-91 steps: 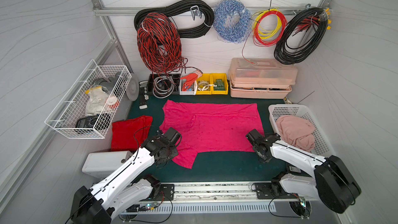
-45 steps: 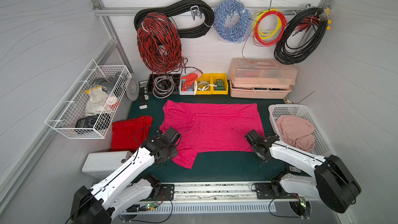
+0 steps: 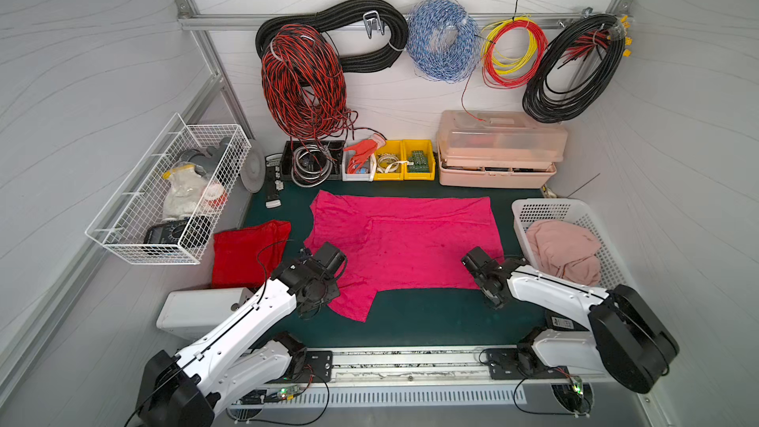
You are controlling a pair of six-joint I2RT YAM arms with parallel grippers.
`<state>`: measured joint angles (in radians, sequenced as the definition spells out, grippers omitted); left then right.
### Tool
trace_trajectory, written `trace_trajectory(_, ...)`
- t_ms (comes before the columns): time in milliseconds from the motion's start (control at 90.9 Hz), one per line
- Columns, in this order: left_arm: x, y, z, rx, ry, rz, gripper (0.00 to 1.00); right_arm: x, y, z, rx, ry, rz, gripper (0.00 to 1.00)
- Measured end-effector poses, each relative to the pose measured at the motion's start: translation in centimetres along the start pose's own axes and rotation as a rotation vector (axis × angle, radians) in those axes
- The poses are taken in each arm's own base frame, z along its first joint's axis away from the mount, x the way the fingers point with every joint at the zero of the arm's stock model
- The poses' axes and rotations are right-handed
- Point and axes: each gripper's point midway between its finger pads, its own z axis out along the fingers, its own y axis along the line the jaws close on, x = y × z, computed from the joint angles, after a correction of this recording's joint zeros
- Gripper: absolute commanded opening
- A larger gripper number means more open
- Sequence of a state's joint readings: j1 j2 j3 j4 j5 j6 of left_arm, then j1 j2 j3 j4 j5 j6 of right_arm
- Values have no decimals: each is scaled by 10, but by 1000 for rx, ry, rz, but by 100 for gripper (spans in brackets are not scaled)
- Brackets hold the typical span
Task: Fold and stack t-shirts
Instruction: Fold the T-shirt.
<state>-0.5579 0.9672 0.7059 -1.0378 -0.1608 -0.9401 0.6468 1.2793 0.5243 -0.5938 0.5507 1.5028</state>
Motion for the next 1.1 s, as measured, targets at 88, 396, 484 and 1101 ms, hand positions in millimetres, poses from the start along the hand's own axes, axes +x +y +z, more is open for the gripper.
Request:
trace_trajectory(88, 0, 0, 0, 0, -1, 3, 0, 0, 0, 0, 1, -3, 6, 38)
trace_trajectory(396, -1, 1, 0, 0, -3, 1, 0, -2, 4, 2, 1, -17, 36, 0)
trace_trajectory(484, -2, 1, 0, -1, -4, 2, 0, -2, 4, 0, 0, -12, 37, 0)
trace_trajectory(1101, -44, -17, -26, -32, -105, -59, 0, -7, 16, -41, -38, 128, -78, 0)
